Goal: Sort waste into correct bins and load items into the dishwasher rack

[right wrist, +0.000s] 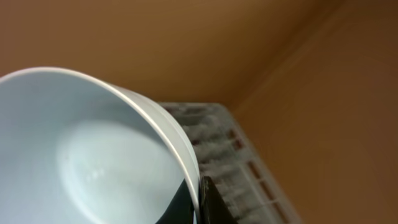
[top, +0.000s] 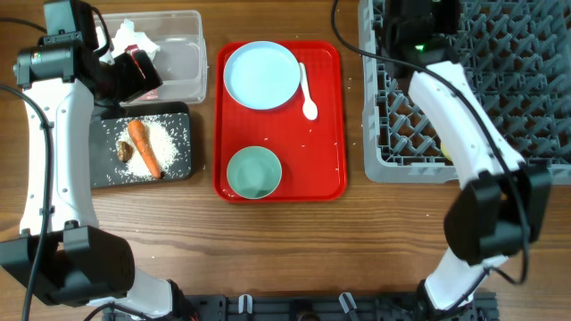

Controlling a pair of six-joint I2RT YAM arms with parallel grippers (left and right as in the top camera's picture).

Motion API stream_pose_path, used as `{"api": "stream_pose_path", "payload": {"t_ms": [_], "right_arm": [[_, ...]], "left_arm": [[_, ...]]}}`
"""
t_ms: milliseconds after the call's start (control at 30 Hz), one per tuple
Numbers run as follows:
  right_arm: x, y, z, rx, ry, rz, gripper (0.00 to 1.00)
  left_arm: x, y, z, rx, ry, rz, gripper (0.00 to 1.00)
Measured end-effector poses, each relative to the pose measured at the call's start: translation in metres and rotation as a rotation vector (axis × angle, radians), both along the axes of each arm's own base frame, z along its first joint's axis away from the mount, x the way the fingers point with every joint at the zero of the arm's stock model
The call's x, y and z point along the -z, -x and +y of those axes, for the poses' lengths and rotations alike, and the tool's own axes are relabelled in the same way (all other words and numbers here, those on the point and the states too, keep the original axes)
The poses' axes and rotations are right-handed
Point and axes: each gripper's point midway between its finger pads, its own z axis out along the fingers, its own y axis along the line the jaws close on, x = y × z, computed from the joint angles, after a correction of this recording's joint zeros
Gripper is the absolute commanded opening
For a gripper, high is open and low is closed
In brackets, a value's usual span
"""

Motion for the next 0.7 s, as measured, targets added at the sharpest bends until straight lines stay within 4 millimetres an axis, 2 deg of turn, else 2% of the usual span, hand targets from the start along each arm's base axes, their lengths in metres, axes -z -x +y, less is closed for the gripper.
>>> {"api": "stream_pose_path", "payload": {"t_ms": [233, 567, 700], "right_arm": [[0.054, -0.028, -0.001, -0.029, 0.313, 0.278, 0.04], [0.057, -0.039, -0.001, -0.006, 0.393, 0.274, 0.04], [0.073, -0.046, -0.002, -0.009, 0.401, 0.282, 0.04]], "left_arm": [[0.000, 0.000, 0.000, 0.000, 0.000, 0.000, 1.00], [0.000, 0.000, 0.000, 0.000, 0.000, 0.000, 1.00], [0.000, 0.000, 0.000, 0.000, 0.000, 0.000, 1.00]]}}
